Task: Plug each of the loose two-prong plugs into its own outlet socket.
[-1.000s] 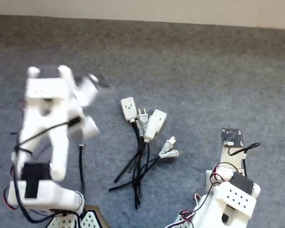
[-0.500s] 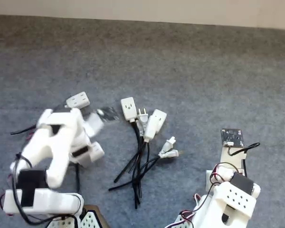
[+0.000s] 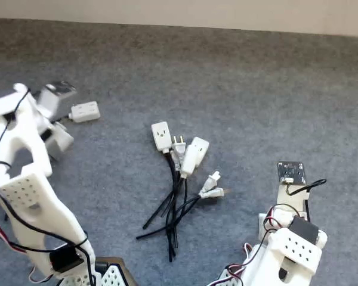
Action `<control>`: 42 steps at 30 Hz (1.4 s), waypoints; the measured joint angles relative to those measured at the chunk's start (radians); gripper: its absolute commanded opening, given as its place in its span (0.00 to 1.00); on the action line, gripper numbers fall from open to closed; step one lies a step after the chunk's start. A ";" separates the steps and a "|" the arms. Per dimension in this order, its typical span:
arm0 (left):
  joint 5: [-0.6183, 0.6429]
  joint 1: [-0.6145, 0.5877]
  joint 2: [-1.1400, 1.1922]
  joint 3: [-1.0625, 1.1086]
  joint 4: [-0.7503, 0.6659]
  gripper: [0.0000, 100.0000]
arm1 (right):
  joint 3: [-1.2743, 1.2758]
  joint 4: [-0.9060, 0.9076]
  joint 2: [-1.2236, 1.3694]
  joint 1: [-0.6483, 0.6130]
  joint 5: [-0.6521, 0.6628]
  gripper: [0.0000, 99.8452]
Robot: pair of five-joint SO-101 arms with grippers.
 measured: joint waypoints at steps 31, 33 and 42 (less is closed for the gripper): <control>-0.316 0.382 -1.112 1.326 -0.241 0.00 | 0.000 0.000 0.000 0.000 0.000 0.13; -0.325 0.387 -1.126 1.346 -0.250 0.00 | 0.000 0.000 0.000 0.000 0.000 0.13; -0.331 0.434 -1.079 1.379 -0.411 0.00 | 0.000 0.000 0.000 0.000 0.000 0.13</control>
